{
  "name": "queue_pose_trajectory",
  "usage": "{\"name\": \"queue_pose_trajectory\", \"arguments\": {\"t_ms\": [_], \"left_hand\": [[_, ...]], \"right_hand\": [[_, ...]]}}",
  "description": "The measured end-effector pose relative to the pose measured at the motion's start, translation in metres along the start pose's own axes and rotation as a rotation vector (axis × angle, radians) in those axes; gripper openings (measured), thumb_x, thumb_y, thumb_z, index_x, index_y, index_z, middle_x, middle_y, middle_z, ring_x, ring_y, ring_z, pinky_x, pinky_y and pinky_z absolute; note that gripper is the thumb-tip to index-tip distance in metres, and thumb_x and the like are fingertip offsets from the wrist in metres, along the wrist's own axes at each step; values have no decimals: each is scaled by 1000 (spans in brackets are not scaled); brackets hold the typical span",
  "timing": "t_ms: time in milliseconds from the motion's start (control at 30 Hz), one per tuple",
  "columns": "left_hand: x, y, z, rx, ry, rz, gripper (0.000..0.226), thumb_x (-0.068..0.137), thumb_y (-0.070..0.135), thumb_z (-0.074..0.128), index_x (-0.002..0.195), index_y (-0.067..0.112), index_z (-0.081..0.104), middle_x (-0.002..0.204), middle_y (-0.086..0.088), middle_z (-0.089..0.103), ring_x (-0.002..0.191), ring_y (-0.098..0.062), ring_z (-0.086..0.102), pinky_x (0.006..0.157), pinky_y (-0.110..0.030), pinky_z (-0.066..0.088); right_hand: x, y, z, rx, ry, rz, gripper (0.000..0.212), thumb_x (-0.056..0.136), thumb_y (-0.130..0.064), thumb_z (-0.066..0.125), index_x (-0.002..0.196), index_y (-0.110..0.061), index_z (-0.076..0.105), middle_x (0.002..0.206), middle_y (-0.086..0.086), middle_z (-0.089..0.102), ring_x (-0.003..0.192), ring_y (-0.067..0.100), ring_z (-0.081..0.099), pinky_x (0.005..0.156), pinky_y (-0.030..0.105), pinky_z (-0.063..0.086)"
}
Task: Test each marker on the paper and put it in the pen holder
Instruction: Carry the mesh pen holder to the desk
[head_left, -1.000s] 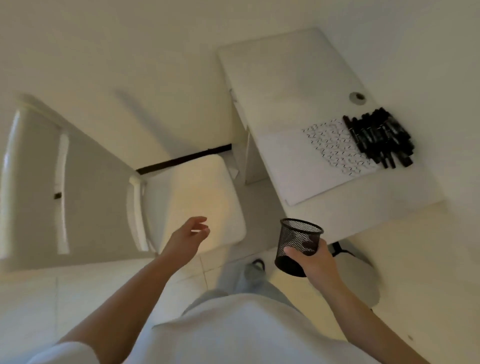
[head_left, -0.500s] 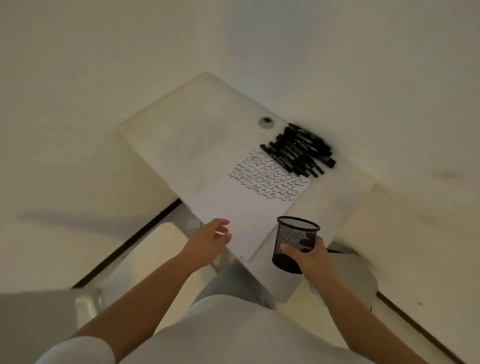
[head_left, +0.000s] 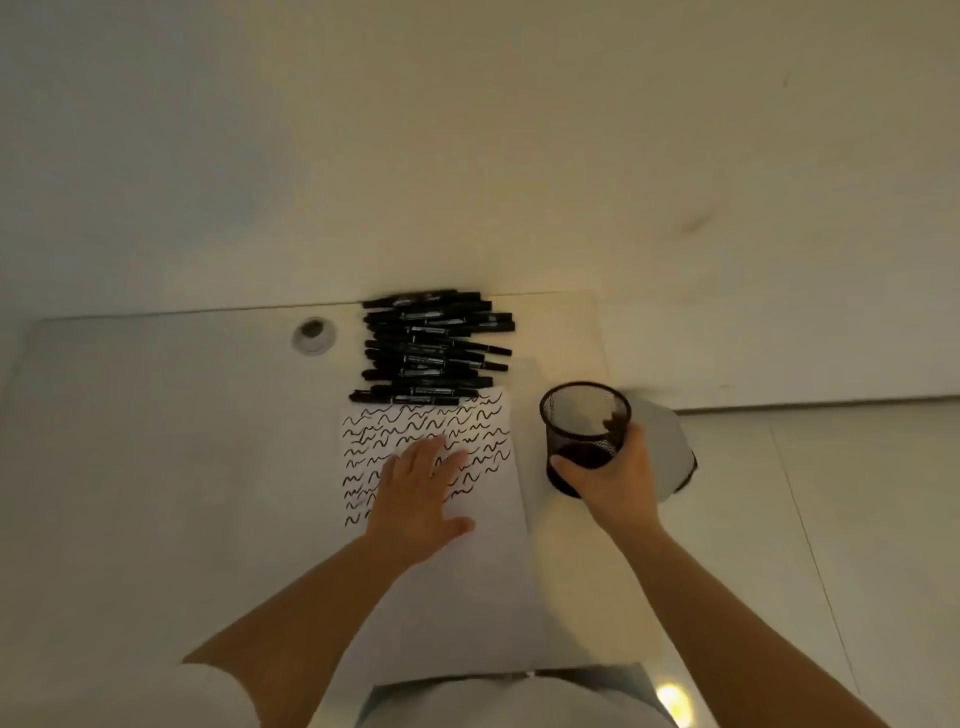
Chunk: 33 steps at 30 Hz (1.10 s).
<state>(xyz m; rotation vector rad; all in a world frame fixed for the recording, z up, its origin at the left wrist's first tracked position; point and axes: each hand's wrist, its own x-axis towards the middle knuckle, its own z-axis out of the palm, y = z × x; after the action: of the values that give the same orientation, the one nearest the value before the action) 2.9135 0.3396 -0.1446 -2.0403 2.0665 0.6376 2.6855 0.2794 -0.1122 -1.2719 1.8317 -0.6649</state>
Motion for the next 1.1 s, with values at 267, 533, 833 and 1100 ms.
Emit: {"name": "queue_pose_trajectory", "arguments": {"t_ms": [267,533,833,1100], "left_hand": [[24,-20,5,111,-13,199,94,68,81,37,141,39,-5,155,4,-11,141,-21,-17,107,-50,-17],[22,-26,7,105,23,245,92,69,81,31,139,41,-14,154,4,-16,140,-21,-21,106,-50,-20],[23,-37,19,64,197,312,88,66,85,12,139,43,-13,154,9,-16,138,-13,-25,108,-52,-21],[34,-41,29,22,311,345,86,63,86,12,138,47,-1,152,19,-6,139,-7,-14,113,-48,-14]], "right_hand": [[11,-16,42,93,213,27,90,55,-31,85,129,-19,35,121,-5,49,105,10,47,83,26,40],[40,-22,60,97,247,14,91,55,-36,84,130,-21,34,130,1,50,118,20,49,95,36,45],[62,-12,86,144,358,-165,77,61,-42,75,125,-25,35,119,-7,51,109,11,50,88,26,43],[75,9,89,120,399,-332,80,68,-40,73,134,-20,34,126,-4,54,109,12,53,82,23,39]]}}
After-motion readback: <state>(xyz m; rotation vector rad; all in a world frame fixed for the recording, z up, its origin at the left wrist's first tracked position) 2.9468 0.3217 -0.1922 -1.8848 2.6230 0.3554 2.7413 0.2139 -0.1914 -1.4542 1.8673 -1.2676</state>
